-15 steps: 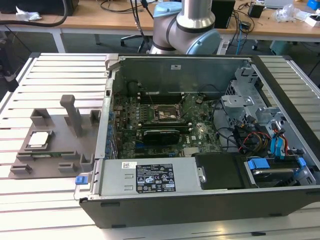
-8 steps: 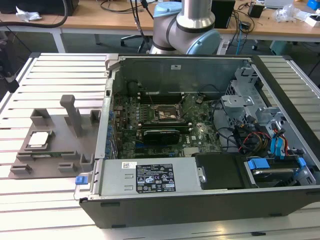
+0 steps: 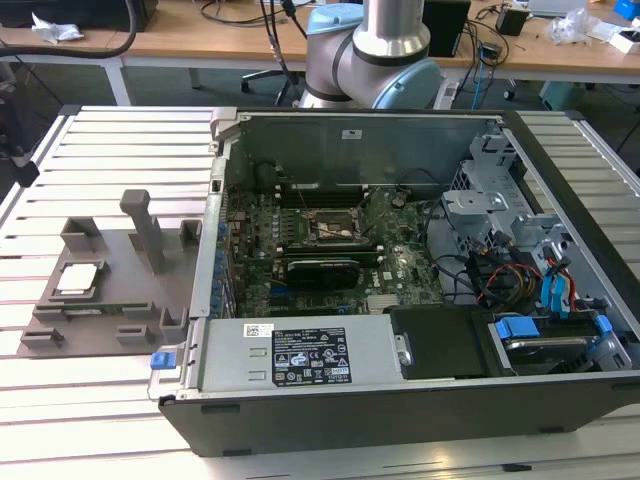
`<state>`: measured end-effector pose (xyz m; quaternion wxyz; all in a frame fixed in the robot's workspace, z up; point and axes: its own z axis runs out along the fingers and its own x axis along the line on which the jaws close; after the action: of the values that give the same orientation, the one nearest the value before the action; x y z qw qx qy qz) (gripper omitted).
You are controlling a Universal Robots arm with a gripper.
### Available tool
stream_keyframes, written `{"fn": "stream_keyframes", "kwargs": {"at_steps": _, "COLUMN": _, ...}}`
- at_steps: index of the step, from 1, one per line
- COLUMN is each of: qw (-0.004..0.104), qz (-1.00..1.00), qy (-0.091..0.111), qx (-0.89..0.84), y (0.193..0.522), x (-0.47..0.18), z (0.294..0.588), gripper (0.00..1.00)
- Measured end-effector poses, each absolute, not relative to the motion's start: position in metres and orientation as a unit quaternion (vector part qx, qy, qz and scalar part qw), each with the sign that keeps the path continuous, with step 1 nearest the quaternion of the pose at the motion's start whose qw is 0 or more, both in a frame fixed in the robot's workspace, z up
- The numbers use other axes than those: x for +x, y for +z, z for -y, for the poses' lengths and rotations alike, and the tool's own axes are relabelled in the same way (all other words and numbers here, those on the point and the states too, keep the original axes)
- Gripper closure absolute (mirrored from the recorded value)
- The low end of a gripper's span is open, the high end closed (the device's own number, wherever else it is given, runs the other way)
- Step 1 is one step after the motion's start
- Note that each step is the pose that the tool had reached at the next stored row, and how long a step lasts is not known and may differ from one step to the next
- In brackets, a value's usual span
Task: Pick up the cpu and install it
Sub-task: 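Pick up the cpu and move it towards the insertion slot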
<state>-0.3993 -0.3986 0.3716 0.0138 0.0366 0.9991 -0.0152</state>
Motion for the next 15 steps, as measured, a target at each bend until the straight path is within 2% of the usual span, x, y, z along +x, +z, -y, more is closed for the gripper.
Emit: {"fn": "stream_keyframes", "kwargs": {"at_steps": 15, "qw": 0.014, "qz": -0.999, "qy": -0.015, "qx": 0.037, "y": 0.3665, "x": -0.3993, "z": 0.3987, "gripper": 0.34}}
